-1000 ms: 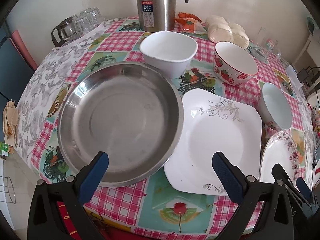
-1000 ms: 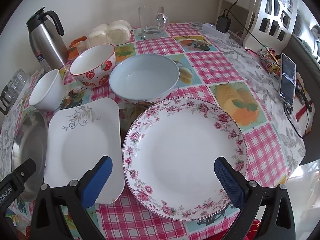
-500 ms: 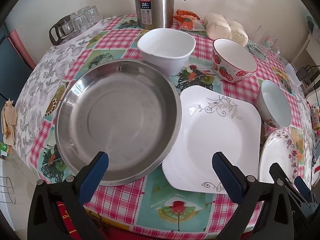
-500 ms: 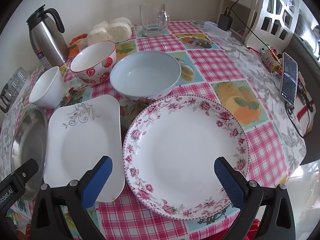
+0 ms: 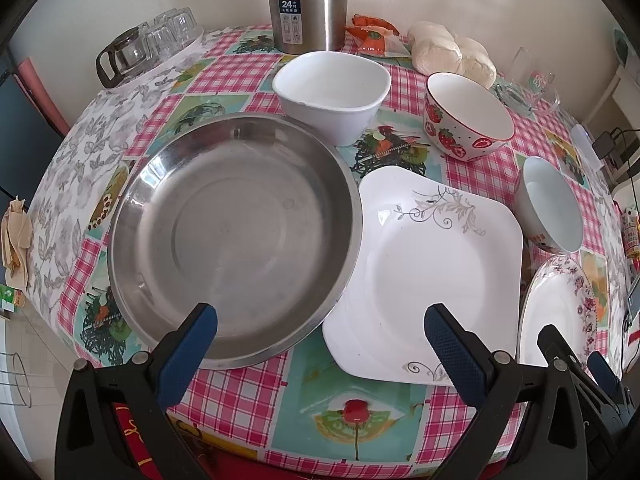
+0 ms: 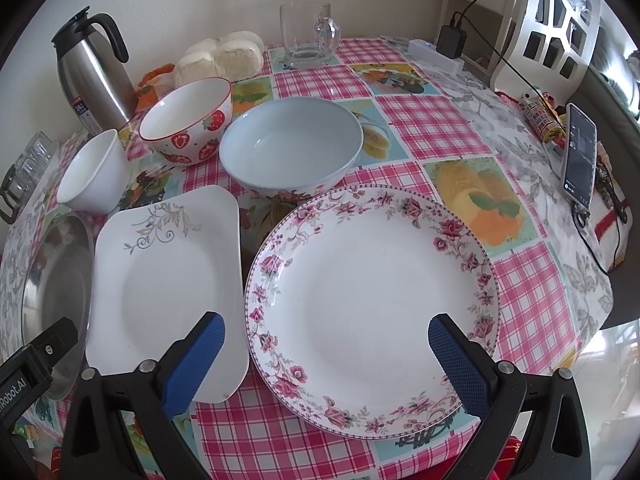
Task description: Organize plates and bowls
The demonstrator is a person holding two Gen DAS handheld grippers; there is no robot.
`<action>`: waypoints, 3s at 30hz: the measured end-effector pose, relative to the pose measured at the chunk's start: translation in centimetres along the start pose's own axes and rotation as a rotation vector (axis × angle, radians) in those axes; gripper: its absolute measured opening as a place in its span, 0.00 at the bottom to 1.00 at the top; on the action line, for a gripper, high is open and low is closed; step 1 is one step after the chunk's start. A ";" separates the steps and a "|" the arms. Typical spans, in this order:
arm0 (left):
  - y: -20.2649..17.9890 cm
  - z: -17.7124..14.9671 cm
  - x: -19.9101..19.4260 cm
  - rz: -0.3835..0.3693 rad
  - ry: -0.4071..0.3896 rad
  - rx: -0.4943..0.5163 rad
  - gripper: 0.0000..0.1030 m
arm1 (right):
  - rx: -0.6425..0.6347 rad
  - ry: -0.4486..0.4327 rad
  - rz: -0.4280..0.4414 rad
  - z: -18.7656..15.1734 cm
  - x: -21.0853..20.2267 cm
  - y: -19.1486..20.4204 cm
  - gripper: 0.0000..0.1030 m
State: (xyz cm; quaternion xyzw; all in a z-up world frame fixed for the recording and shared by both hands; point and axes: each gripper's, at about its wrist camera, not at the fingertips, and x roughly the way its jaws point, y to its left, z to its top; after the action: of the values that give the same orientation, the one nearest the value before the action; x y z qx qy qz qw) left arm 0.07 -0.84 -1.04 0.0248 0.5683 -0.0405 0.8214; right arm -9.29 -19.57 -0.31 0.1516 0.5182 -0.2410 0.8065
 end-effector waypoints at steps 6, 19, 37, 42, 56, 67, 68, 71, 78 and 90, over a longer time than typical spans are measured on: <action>0.0 0.0 0.1 -0.001 0.005 0.000 1.00 | 0.000 0.000 0.000 0.0 0.0 0.0 1.00; 0.0 -0.2 0.3 -0.003 0.013 0.001 1.00 | 0.000 0.001 -0.001 0.1 0.1 0.0 1.00; -0.1 -0.2 0.3 -0.006 0.017 -0.001 1.00 | 0.000 0.002 -0.001 0.0 0.1 0.0 1.00; -0.1 -0.2 0.3 -0.007 0.018 -0.001 1.00 | -0.001 0.003 -0.002 -0.1 0.2 0.1 1.00; 8.2 1.5 0.4 0.017 -0.008 -0.261 1.00 | -0.081 -0.031 0.096 0.0 -0.7 5.4 1.00; 15.4 3.2 1.6 0.070 -0.012 -0.340 1.00 | -0.149 -0.056 0.222 -0.2 -0.4 11.7 1.00; 16.1 3.3 1.6 0.078 -0.021 -0.342 1.00 | -0.153 -0.060 0.235 -0.2 -0.4 12.1 1.00; 18.5 3.4 1.8 0.070 -0.044 -0.362 1.00 | -0.176 -0.084 0.258 0.0 -0.4 13.5 1.00; 21.5 3.5 3.3 0.010 -0.048 -0.403 1.00 | -0.211 -0.093 0.286 0.4 0.9 16.0 1.00; 21.2 3.9 5.8 -0.078 -0.089 -0.317 1.00 | -0.216 -0.028 0.376 0.6 2.8 18.1 0.80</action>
State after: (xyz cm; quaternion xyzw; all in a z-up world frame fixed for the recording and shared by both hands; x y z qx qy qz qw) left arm 7.75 19.68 -5.19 -0.1291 0.5310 0.0171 0.8373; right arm 1.98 -5.33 -2.72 0.1549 0.4923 -0.0313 0.8560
